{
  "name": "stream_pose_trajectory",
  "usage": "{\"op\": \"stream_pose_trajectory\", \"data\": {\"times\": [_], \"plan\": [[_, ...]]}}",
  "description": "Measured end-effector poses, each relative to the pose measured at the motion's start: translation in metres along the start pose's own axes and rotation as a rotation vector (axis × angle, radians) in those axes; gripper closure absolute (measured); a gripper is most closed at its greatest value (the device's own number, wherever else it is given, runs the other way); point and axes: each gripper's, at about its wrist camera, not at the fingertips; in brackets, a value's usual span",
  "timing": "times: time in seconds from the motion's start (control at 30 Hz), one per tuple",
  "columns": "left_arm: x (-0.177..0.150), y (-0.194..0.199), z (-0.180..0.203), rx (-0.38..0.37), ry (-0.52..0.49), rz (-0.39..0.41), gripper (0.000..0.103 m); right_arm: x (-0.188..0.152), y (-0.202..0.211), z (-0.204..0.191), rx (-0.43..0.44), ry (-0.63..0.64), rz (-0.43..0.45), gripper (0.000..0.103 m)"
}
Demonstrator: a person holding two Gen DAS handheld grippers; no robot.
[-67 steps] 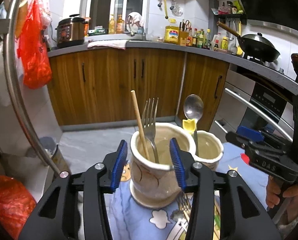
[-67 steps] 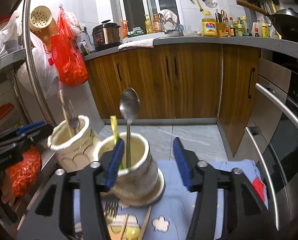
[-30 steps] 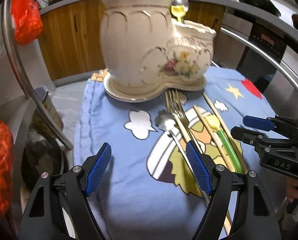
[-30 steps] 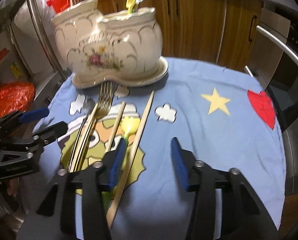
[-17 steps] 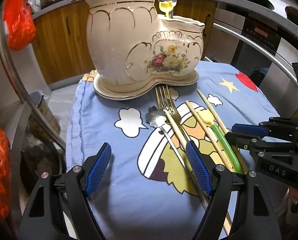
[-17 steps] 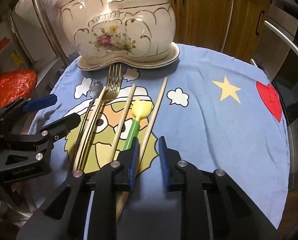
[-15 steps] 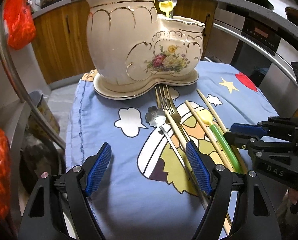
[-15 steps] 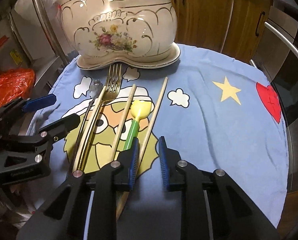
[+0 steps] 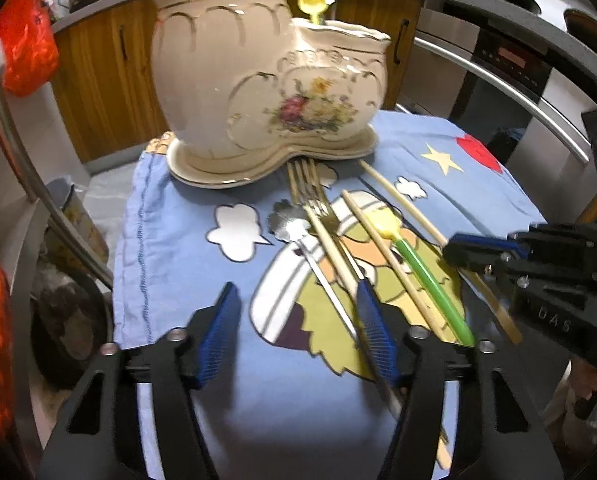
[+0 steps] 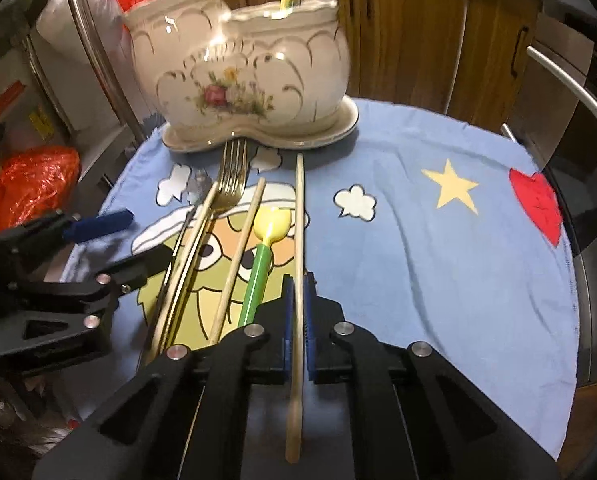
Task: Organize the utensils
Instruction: 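Grasp a wooden chopstick with the right tool while the left tool grasps the silver flower-topped spoon, then lift the chopstick with the right tool while the left tool lifts the flower spoon toward the holder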
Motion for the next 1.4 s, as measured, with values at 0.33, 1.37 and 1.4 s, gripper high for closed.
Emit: {"op": "stream_pose_trajectory", "data": {"times": [0.33,1.37,1.4], "plan": [[0.002,-0.014,0.021,0.080,0.031,-0.085,0.071,0.001,0.015,0.012,0.028,-0.024,0.056,0.098],[0.012,0.026,0.019,0.014,0.014,0.023,0.100,-0.007,0.039,0.028,0.102,-0.081,0.168,0.098],[0.014,0.034,0.019,0.009,0.011,0.041,0.100,-0.007,0.041,0.029,0.103,-0.082,0.177,0.098]]}}
Point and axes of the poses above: each gripper's, at about its wrist camera, not at the fingertips, and y roughly against the way its jaws point, z to its right, x to its top, and after that the axes turned 12 degrees about -x, right-handed
